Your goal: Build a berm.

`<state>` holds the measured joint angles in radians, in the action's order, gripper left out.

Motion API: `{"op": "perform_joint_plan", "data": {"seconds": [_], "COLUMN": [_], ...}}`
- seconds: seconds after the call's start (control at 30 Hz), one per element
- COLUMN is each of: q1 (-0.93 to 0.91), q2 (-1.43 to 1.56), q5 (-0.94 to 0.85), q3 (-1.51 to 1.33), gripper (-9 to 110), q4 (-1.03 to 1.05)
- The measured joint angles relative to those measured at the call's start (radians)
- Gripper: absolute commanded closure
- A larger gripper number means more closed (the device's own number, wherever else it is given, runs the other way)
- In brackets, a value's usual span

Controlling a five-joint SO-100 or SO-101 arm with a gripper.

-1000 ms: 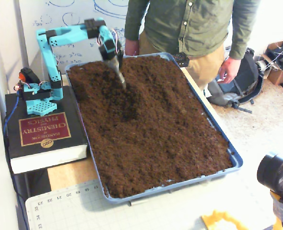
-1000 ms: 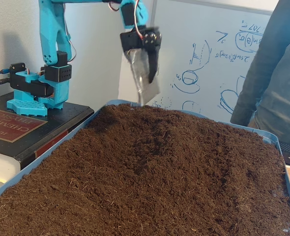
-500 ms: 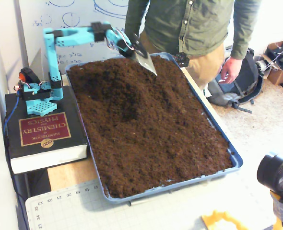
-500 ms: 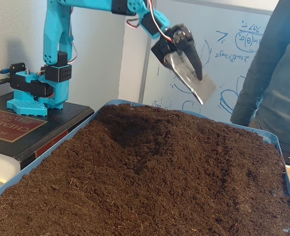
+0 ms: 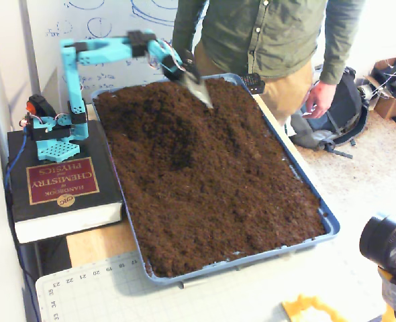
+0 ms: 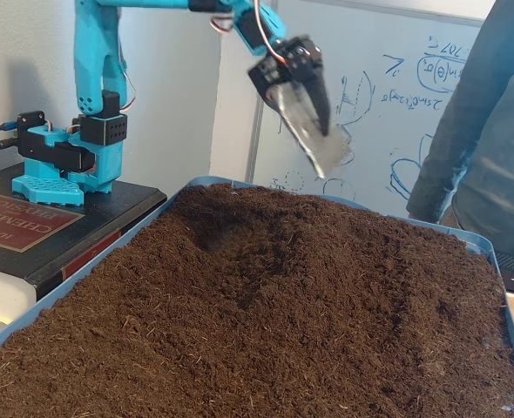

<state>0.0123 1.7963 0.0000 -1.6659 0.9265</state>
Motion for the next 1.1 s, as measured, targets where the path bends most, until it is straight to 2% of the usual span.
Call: {"op": "perform_joint_plan", "data": {"seconds": [0.27,0.4,0.53,0.87,1.1], "q1": [0.061,0.063,0.066,0.066,0.066], "q2": [0.337,0.523,0.73,1.063,1.276], "q5": [0.0,0.0,0.0,0.0,0.0], "q3": [-0.236,-0.428,-0.638,-1.051,-1.197], "gripper": [101,101,101,101,101], "q4": [0.434,0.545,0.546,0.328,0.278]}}
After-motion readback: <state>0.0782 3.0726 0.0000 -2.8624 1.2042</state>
